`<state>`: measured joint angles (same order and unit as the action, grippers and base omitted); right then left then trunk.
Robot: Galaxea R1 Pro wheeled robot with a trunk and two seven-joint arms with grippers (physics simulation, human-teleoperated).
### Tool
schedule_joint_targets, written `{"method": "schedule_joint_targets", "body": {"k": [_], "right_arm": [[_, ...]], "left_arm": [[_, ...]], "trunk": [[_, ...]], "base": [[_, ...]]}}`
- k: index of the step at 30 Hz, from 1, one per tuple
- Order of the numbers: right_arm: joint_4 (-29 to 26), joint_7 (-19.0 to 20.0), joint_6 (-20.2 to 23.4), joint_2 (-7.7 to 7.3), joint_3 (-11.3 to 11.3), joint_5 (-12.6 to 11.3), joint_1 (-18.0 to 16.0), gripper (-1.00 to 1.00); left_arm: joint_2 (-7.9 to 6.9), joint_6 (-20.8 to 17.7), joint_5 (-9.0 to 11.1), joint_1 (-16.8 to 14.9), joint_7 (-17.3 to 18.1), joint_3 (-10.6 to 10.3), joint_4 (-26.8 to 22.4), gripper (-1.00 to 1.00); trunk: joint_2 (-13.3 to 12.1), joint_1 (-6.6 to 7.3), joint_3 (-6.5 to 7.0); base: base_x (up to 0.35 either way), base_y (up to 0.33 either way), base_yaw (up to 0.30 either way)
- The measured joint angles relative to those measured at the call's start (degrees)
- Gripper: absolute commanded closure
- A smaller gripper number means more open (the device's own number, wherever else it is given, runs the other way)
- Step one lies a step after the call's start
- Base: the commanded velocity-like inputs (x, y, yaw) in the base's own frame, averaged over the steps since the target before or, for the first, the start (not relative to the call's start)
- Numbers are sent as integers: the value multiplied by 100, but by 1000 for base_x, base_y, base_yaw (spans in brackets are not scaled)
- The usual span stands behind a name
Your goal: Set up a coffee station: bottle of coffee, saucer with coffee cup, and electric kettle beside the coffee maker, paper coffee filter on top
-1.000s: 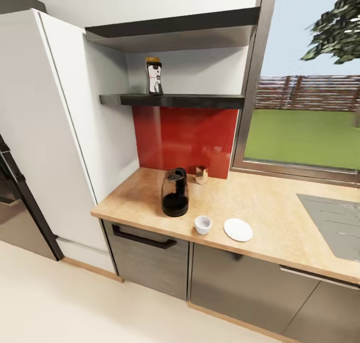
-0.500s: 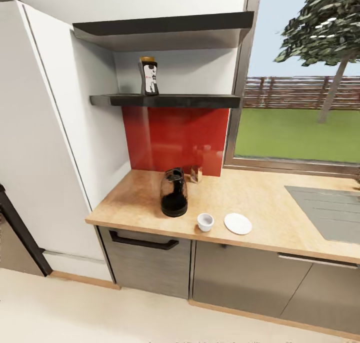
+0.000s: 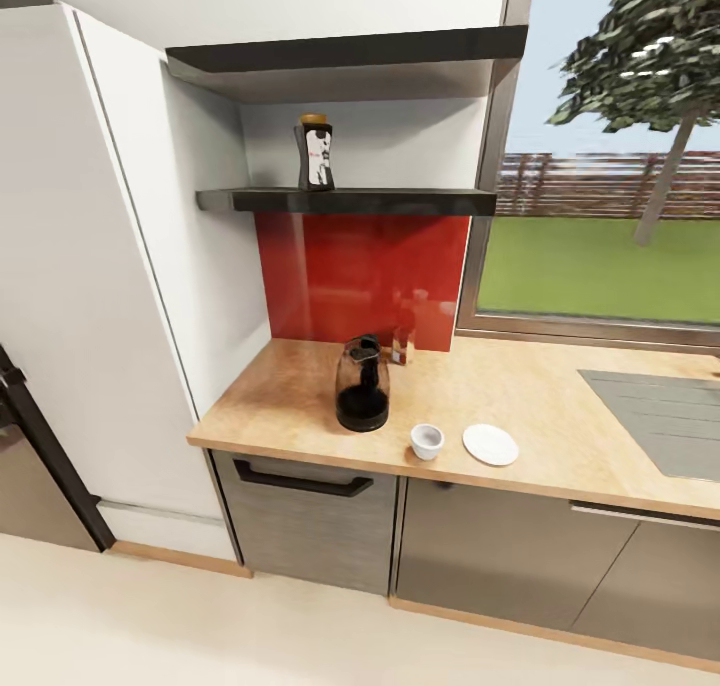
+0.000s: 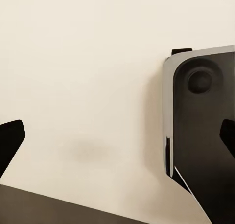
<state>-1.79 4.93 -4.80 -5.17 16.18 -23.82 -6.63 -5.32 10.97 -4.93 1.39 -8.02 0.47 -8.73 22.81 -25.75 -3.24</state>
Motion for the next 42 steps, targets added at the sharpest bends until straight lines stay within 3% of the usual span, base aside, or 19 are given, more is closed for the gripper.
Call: {"method": "schedule_joint_targets", "body": {"k": [13, 18, 24, 31, 34, 42], "right_arm": [[-13, 0, 3, -1, -17, -9, 0, -100], [-13, -19, 1, -4, -23, -14, 0, -100], [-13, -48, 0, -39, -39, -27, 0, -100], [-13, -52, 0, -60, -47, -27, 1, -100], [-14, -49, 0, -61, -51, -32, 1, -100], [-15, -53, 1, -62, -64, -35, 2, -100]], "left_arm": [[-22, 48, -17, -99, 9, -7, -30, -100], [-19, 38, -36, -230, 15, -33, -329, -100], [-27, 39, -26, -295, 11, -9, -1500, -100], [-5, 26, 19, -303, -3, 237, -3764, -100], [28, 21, 33, -325, -6, 305, -4481, -100], [105, 9, 66, -570, 15, 304, -5932, -100]], "trunk": [[0, 0, 0], [-1, 0, 2], [-1, 0, 2], [-1, 0, 3], [-1, 0, 3], [-1, 0, 2]], "base": [[0, 0, 0], [0, 0, 0], [0, 0, 0], [0, 0, -21], [0, 0, -172], [0, 0, -253]]}}
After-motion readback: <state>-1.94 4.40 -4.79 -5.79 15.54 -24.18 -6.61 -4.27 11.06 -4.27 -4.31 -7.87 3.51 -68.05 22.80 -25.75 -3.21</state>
